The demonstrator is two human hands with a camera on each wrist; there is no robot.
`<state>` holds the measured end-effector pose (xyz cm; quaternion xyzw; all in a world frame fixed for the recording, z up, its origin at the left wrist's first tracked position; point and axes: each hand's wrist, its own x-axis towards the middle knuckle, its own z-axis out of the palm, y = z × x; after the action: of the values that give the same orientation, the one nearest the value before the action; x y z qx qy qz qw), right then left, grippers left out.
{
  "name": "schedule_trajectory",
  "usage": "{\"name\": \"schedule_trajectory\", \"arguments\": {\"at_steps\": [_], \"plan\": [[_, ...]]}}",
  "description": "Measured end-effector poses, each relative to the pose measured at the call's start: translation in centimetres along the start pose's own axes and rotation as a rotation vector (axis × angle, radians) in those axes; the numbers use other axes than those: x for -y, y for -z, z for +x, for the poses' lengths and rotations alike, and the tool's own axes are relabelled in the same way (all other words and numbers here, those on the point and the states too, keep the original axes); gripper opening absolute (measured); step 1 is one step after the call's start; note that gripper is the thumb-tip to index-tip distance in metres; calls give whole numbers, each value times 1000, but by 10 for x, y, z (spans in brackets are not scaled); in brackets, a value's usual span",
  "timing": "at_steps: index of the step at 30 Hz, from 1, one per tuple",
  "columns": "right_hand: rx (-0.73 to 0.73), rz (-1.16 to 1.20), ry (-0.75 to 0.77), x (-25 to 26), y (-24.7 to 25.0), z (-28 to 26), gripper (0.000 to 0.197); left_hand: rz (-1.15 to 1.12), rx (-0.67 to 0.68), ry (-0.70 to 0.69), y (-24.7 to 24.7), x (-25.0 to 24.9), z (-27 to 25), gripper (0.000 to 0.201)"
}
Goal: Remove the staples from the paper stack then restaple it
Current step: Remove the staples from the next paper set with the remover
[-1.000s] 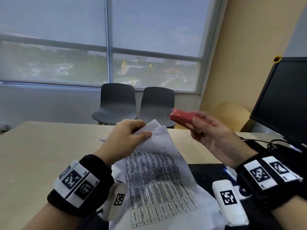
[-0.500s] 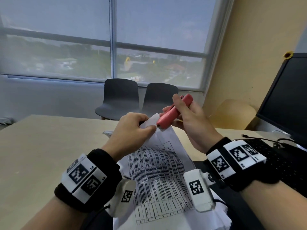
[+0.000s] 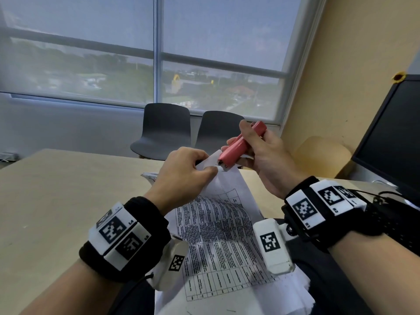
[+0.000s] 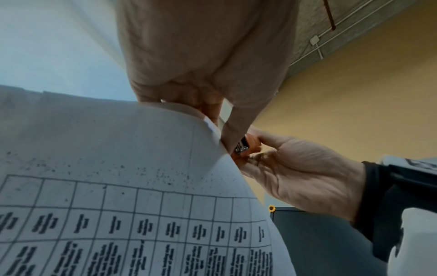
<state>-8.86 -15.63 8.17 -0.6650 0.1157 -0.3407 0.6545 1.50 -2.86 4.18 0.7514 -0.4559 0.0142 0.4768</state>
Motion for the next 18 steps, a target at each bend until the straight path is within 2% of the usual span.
{"name": "schedule_trajectory", "arguments": {"at_steps": [11,15,18], "plan": [[19,-157,-94,11,0,9,40,34,-29,-50,-8,-2,-3,14],[56,-203,-134,2,-3,5,34,80,-65,-115,-9,-4,-3,17],[-24,-138,-105,-5,-5,4,34,54,-43,-98,-6,-2,-1,19]]}}
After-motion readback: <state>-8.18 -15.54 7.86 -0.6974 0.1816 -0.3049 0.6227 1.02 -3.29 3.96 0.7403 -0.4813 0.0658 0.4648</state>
